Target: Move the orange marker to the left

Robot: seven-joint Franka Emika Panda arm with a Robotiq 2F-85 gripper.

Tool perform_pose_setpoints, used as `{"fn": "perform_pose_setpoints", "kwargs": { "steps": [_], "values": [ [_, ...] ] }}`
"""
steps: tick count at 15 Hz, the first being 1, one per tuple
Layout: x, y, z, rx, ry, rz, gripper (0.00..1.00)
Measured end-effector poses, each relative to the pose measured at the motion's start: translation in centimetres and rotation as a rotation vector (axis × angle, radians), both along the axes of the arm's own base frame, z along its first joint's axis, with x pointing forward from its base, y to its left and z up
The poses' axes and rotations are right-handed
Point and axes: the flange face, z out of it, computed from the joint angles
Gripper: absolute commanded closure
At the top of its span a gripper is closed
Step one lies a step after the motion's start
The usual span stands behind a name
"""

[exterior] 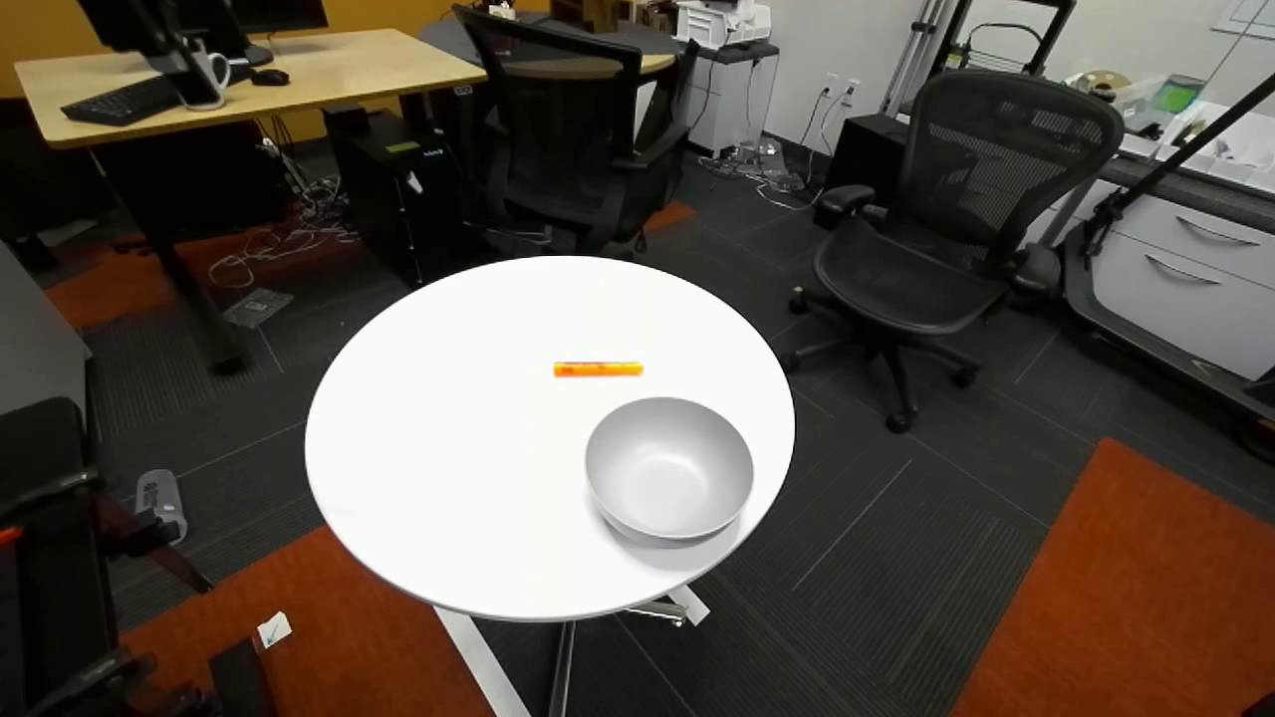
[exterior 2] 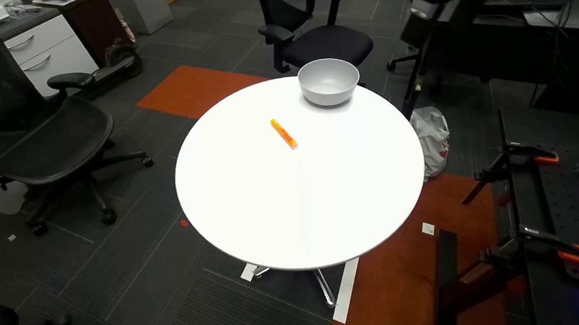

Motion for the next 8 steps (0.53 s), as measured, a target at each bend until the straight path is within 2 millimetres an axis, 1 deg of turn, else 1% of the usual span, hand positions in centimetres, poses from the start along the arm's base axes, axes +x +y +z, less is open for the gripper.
{"fn": "perform_pose_setpoints", "kwargs": {
  "steps": [2, 5, 8],
  "values": [
    [2.6, -1.4, -1.3, -0.006, -0.019, -0.019, 0.00],
    [6.3, -3.8, -3.7, -0.024, -0.024, -0.058, 0.00],
    [9.3, -5.7, -6.6, -0.059, 0.009, -0.097, 0.00]
  ]
}}
